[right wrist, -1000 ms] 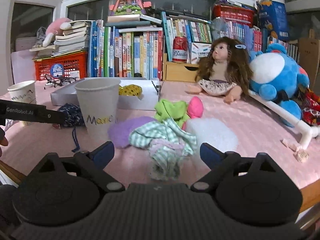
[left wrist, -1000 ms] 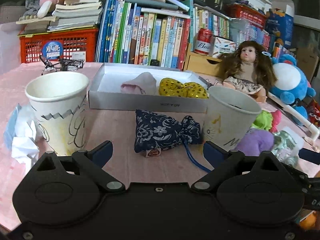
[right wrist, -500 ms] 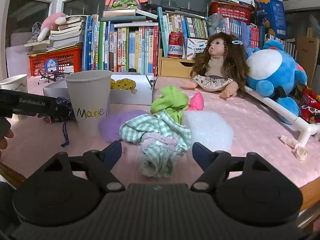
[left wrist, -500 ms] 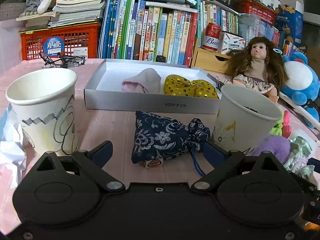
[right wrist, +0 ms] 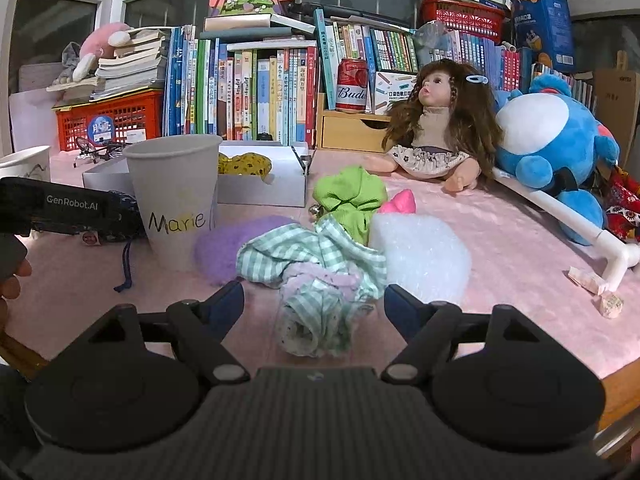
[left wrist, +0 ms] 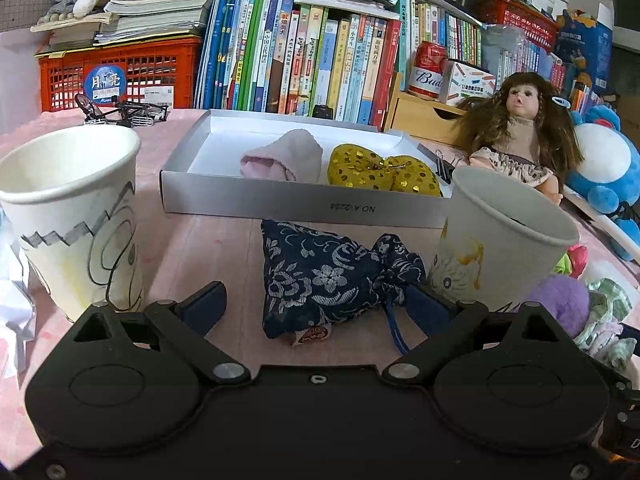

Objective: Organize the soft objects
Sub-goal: 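Grasp the navy floral pouch with the left tool while the right tool grasps the green plaid cloth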

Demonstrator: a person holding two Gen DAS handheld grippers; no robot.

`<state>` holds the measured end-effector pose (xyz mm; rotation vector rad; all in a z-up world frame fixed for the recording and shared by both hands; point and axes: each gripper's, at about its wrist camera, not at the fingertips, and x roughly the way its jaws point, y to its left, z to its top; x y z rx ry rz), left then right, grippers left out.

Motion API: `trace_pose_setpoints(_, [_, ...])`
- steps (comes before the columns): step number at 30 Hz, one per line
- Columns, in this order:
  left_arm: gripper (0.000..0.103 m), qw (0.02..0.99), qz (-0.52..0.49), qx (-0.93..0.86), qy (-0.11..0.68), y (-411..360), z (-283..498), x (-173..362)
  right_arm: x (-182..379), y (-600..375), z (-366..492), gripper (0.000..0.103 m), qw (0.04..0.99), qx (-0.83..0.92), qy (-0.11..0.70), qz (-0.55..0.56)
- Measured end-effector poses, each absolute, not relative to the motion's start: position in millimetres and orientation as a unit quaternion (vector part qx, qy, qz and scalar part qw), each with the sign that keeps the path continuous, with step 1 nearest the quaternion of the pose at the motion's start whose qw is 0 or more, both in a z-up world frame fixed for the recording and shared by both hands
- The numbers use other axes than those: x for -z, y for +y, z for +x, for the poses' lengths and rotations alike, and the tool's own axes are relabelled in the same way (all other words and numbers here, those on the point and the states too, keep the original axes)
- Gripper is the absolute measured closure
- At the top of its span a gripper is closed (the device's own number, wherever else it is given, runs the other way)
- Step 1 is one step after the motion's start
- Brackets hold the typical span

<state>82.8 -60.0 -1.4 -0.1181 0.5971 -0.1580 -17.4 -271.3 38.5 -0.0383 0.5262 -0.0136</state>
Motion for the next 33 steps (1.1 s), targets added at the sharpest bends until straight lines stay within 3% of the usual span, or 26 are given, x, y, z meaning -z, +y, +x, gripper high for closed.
trace_pose_setpoints(5, [0.018,0.95,-0.072,0.086,0.291,-58.4,85.2,1.7,-35.4,-270.4,-14.4,0.021,0.964,0.012,0.263,-0.019])
trace_pose_setpoints(7, [0.029,0.95,-0.071,0.092,0.291,-58.7,86.0,0.6,-34.9,-270.1,-13.9,0.026,0.964,0.013,0.264,-0.019])
trace_pose_setpoints(11, [0.039,0.949,-0.071,0.098,0.291,-60.0,86.2,-0.3,-34.3,-270.4,-13.1,0.033,0.964,0.014,0.266,-0.018])
trace_pose_setpoints(13, [0.049,0.95,-0.066,0.097,0.29,-60.9,84.7,-1.1,-34.0,-270.9,-12.7,0.039,0.963,0.014,0.269,-0.017])
trace_pose_setpoints(23, [0.064,0.952,-0.057,0.094,0.287,-62.3,79.9,-5.0,-35.0,-273.9,-14.1,0.062,0.962,0.021,0.272,-0.005])
trace_pose_setpoints(33, [0.069,0.958,-0.054,0.09,0.269,-57.9,69.6,-18.6,-47.3,-266.8,-24.1,0.064,0.967,0.027,0.255,-0.011])
